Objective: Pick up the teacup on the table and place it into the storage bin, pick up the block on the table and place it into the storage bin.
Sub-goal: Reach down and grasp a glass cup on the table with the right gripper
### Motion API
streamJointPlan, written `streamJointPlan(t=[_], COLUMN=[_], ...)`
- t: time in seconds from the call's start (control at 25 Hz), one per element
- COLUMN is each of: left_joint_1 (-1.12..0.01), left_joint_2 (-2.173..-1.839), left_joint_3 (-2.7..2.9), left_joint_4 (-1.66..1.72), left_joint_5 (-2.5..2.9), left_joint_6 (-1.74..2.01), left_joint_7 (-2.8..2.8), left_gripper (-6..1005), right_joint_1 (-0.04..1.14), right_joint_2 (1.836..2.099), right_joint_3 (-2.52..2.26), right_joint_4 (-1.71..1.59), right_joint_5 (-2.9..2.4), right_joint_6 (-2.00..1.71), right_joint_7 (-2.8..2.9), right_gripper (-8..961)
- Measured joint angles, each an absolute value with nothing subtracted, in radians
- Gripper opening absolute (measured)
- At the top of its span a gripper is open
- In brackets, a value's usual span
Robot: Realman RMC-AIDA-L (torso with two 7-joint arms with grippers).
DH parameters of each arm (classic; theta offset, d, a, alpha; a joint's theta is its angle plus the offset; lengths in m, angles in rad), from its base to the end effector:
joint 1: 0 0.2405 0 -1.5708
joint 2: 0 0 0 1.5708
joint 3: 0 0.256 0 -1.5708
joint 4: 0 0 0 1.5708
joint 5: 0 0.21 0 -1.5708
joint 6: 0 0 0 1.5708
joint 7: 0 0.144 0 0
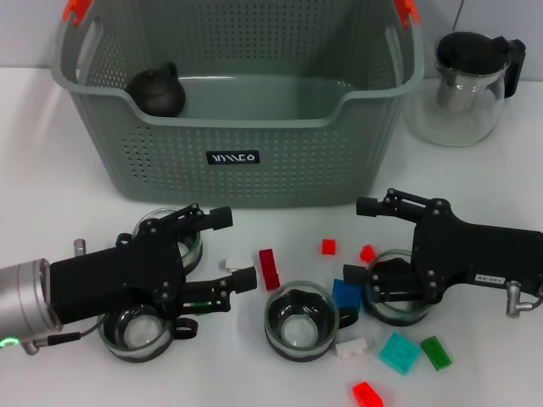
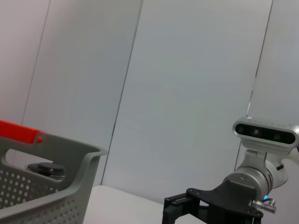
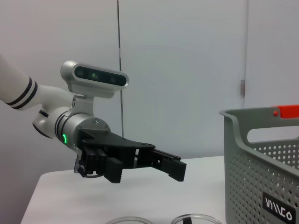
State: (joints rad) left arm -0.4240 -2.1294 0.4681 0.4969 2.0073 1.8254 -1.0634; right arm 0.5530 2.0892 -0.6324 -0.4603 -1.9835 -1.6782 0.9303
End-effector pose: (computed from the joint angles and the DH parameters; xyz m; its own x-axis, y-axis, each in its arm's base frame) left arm -0.2713 0.2615 -0.0158 0.6546 0.2139 0.7250 0.3837 -0.9204 -0.0749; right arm 0.2497 0.3027 -0.0282 0.8076 -0.0405 -0.5883 -0.1693 -0.9715 -0.1656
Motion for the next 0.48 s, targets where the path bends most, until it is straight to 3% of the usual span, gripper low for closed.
streamJointPlan(t=[0.48], left_joint_1=[-0.427], left_joint_2=[-2.130], left_joint_3=[0.471], left_joint_4=[0.497], left_joint_5=[2.008], left_joint_6=[1.826], left_joint_7=[-1.062], left_gripper=[933], right_joint_1=[0.550], right_joint_2=[2.085], right_joint_3=[-0.629], right_joint_4=[-0.462], right_joint_5=[-1.983], right_joint_6=[-1.684], right_joint_7=[0.934], right_gripper=[941])
